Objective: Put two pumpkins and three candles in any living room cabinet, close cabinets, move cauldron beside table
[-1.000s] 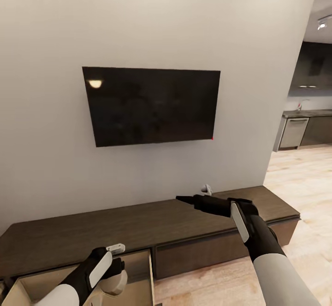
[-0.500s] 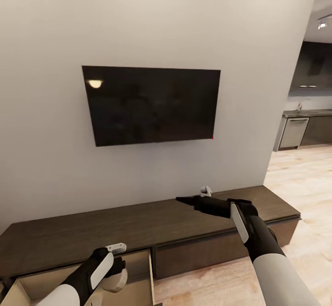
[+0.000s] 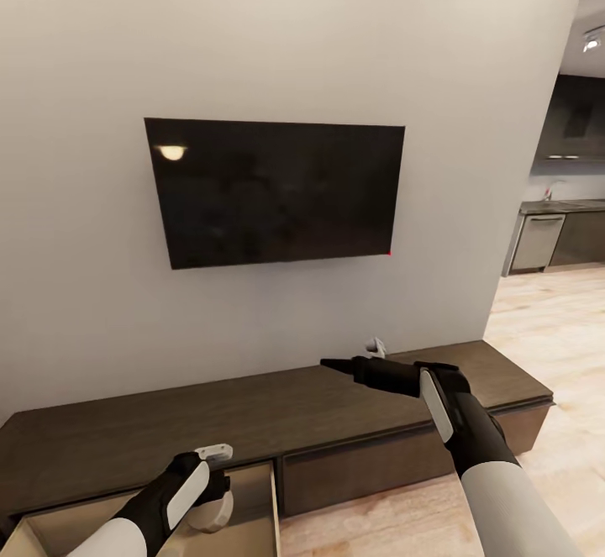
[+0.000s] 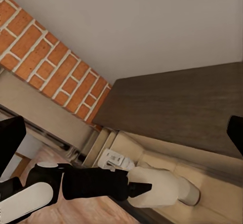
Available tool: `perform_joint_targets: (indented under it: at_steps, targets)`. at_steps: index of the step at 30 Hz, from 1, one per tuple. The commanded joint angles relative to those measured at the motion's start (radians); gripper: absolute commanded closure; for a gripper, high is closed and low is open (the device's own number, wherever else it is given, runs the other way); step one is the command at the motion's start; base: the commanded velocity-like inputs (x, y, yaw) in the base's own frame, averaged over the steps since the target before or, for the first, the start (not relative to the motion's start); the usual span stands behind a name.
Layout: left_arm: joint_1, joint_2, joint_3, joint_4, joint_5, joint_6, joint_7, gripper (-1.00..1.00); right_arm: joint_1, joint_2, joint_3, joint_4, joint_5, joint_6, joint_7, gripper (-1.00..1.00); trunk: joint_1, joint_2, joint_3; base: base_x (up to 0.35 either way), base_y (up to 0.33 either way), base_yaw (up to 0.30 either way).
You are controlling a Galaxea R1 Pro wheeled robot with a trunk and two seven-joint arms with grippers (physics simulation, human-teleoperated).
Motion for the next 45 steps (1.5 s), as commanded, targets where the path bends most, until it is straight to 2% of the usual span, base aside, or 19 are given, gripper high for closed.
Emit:
perform_joint_targets:
  at_steps: [1, 5, 9, 17, 21, 25, 31, 45]
  targets:
    - [-0.001, 0.002, -0.008, -0.002, 0.01, 0.002, 0.008, 1.0, -0.001, 0.0, -0.001, -0.001, -0.003, 0.005, 0.002, -1.0, 0.004, -0.008, -0.004, 0.005, 0.0, 0.0]
    - [-0.001, 0.002, -0.008, -0.002, 0.011, 0.002, 0.008, 1.0, -0.001, -0.006, -0.002, -0.025, -0.006, 0.008, 0.029, -1.0, 0.019, -0.036, -0.017, 0.001, 0.0, 0.0]
    - [-0.001, 0.001, -0.009, -0.003, 0.011, 0.001, 0.005, 1.0, -0.001, -0.029, -0.001, -0.109, -0.005, 0.021, 0.089, -1.0, 0.035, -0.064, -0.029, 0.0, 0.0, 0.0]
    - [-0.001, -0.004, -0.01, -0.004, 0.011, 0.001, -0.001, 1.0, -0.001, -0.042, 0.001, -0.234, -0.005, 0.081, 0.106, -1.0, 0.065, -0.12, -0.054, 0.0, 0.0, 0.0]
    - [-0.001, -0.019, -0.011, -0.004, 0.008, 0.001, -0.002, 1.0, -0.001, -0.043, 0.001, -0.242, 0.0, 0.082, 0.107, -1.0, 0.081, -0.148, -0.067, 0.0, 0.0, 0.0]
    - [-0.001, -0.023, -0.03, -0.004, 0.008, 0.001, -0.002, 1.0, -0.001, -0.043, 0.002, -0.245, 0.004, 0.078, 0.106, -1.0, 0.096, -0.176, -0.08, 0.0, 0.0, 0.0]
    - [-0.001, -0.025, -0.044, -0.004, 0.009, 0.001, -0.002, 1.0, -0.001, -0.043, 0.002, -0.246, 0.006, 0.075, 0.108, -1.0, 0.119, -0.218, -0.098, 0.0, 0.0, 0.0]
    - [-0.001, -0.023, -0.045, -0.002, 0.004, 0.001, 0.01, 1.0, -0.001, -0.043, 0.002, -0.232, 0.004, 0.074, 0.111, -1.0, 0.173, -0.316, -0.142, 0.0, 0.0, 0.0]
